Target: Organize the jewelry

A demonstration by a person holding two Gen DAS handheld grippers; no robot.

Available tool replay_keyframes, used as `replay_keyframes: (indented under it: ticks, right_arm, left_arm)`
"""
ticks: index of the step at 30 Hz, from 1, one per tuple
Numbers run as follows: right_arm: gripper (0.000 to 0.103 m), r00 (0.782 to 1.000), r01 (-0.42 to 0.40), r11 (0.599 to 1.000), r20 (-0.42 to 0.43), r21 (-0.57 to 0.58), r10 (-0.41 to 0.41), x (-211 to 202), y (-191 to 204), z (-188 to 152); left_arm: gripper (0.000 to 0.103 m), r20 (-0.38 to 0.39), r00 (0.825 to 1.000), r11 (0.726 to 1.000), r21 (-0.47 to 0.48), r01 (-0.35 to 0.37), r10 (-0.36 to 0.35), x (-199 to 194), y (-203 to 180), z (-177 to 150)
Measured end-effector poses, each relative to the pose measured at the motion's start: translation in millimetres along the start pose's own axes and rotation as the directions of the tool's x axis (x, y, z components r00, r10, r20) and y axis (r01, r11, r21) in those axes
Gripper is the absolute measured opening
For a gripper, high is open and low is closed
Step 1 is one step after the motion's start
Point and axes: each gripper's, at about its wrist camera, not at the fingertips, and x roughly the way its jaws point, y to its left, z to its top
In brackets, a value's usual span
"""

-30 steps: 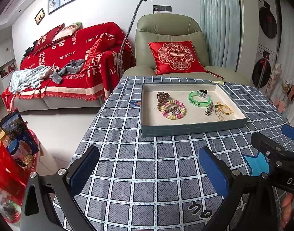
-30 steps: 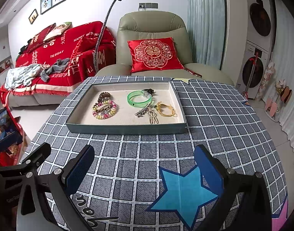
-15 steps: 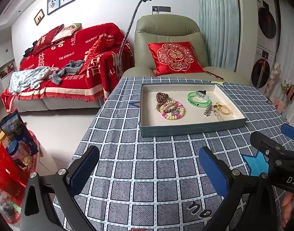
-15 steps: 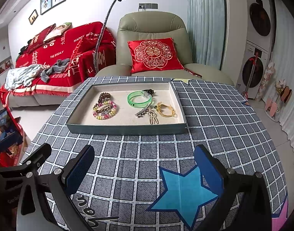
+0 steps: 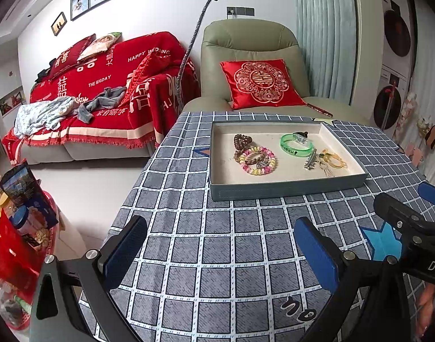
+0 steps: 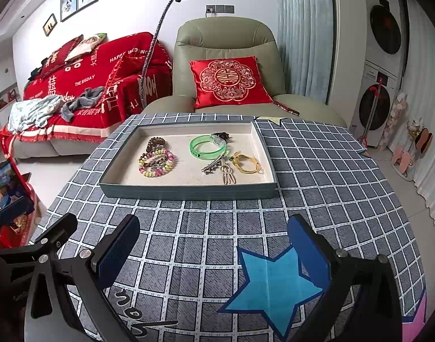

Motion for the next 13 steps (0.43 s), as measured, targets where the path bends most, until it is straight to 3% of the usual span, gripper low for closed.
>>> replay_keyframes:
  ticks: [13]
  right_arm:
    - [0.103,1.000,-0.001,1.000,0.000,0.003,0.001,-0.7,-0.2,0.9]
  left_arm:
    - [0.103,0.009,1.000,1.000,0.002,0.009,-0.009,-1.5,2.2,-0.2]
